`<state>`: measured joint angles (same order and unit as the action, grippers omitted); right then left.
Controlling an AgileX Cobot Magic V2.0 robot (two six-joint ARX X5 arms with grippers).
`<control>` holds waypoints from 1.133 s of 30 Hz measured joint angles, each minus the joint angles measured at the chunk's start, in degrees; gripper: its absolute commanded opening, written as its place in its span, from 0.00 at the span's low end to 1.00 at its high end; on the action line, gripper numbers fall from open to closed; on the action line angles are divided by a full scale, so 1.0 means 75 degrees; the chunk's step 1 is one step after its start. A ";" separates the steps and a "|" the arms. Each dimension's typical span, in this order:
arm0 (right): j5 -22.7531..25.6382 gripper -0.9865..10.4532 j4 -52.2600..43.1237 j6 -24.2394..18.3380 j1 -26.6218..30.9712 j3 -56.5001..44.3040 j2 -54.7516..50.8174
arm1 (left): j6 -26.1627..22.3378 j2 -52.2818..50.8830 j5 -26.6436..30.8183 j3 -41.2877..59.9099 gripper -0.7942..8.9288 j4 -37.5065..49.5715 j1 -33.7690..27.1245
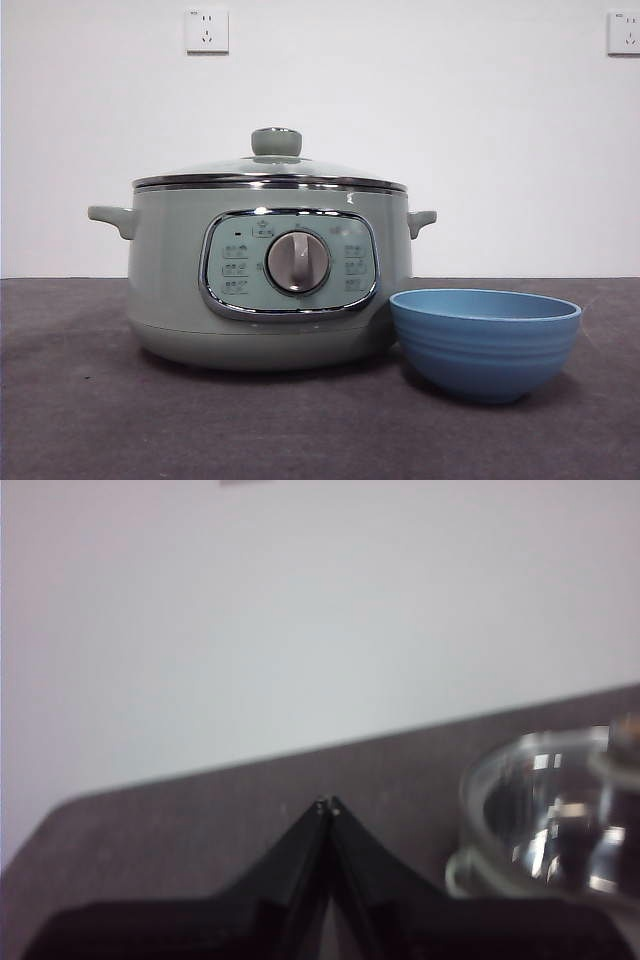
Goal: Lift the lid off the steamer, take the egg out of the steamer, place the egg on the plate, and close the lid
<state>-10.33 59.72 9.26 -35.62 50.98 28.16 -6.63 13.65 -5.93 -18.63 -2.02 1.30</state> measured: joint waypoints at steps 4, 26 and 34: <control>0.0000 0.09 0.0000 0.0000 0.0000 0.0000 0.0000 | -0.0003 -0.0670 0.0058 0.0796 0.08 0.0058 -0.0178; 0.0000 0.09 -0.0003 0.0000 0.0000 0.0000 0.0000 | 0.0536 -0.1784 0.0545 0.2355 0.08 -0.0968 -0.0259; 0.0000 0.09 -0.0003 0.0000 0.0000 0.0000 0.0000 | 0.0632 -0.1784 0.0542 0.2355 0.08 -0.1020 -0.0259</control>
<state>-10.33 59.70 9.26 -35.62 50.98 28.16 -1.89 0.27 -1.87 -0.97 -9.67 -0.64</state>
